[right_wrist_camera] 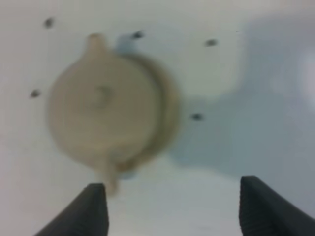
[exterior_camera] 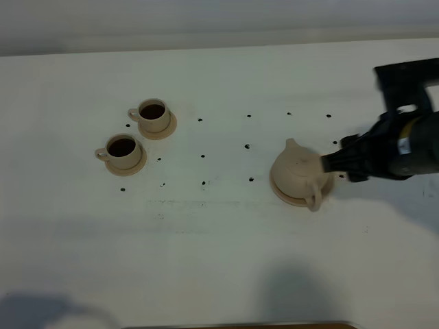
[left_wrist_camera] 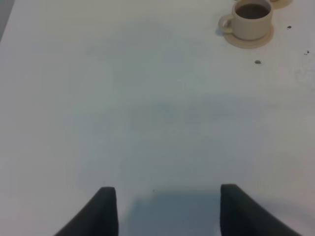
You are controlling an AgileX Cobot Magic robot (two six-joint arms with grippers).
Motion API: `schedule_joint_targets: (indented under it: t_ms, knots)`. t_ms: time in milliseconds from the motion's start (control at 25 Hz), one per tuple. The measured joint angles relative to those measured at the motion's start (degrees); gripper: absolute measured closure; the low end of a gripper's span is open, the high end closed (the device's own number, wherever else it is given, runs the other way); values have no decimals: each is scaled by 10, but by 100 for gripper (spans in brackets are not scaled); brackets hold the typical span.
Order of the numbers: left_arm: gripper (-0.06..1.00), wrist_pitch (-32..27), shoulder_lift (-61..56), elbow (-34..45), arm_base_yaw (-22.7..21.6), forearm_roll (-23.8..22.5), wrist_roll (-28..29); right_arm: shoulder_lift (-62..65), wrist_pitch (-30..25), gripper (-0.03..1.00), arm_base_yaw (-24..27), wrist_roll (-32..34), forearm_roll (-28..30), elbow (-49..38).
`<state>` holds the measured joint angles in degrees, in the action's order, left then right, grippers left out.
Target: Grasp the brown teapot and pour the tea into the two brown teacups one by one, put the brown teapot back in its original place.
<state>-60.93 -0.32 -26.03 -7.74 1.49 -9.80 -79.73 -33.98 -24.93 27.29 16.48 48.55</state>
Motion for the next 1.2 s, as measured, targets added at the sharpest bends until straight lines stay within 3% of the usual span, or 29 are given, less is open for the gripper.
schedule_joint_targets:
  t_ms: [360,600,840,1200]
  knots:
    - [42,0,0,0,0,0,0,182,-102,42,4,34,76,0]
    - [42,0,0,0,0,0,0,289,-222,42,10,51,120,0]
    - [42,0,0,0,0,0,0,377,-297,42,10,38,103,0]
    - [42,0,0,0,0,0,0,439,-302,42,10,-25,49,0]
